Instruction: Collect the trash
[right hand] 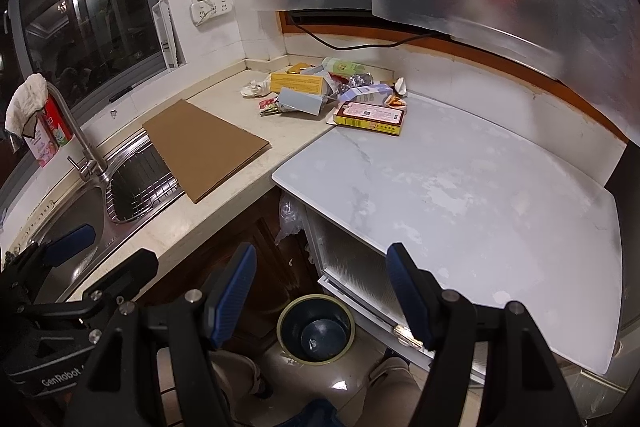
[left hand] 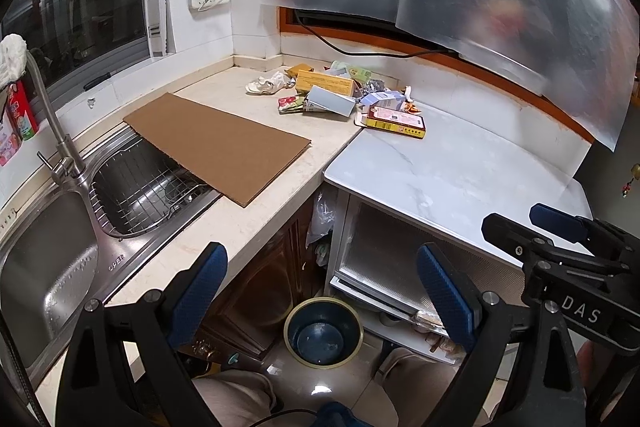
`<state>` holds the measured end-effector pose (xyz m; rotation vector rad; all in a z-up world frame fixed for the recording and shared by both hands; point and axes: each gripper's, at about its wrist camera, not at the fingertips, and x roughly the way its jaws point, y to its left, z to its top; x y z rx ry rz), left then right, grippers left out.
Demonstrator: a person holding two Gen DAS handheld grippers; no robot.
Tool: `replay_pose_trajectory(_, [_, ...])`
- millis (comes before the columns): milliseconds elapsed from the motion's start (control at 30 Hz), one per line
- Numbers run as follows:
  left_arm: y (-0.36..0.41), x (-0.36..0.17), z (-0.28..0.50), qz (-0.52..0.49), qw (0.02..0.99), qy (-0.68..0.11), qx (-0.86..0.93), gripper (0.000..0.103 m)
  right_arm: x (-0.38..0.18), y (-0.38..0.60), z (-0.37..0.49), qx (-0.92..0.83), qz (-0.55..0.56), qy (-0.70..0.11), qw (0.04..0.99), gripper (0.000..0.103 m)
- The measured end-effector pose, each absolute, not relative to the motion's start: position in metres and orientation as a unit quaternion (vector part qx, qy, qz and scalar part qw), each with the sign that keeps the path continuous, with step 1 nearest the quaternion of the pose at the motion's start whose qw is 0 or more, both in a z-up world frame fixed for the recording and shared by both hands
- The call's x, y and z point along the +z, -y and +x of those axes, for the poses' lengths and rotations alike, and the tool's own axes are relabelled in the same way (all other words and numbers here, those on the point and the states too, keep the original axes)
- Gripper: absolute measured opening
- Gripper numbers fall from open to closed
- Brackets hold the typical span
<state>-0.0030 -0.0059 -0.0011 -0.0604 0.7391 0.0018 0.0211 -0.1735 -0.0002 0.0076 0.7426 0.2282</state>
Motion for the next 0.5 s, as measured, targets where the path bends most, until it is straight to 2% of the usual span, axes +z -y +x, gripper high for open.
replay_pose_trajectory(300, [0.006, 0.000, 0.004, -0.026, 0.939, -0.343, -0.006, 0.095, 0.001, 0.177, 0.030, 0.115, 0.018, -0.358, 0.927, 0.068])
replay_pose_trajectory(500, [0.001, 0.007, 0.024, -0.007, 0.933, -0.361, -0.003, 0.095, 0.004, 0.187, 0.050, 0.131, 0.032, -0.366, 0.921, 0.068])
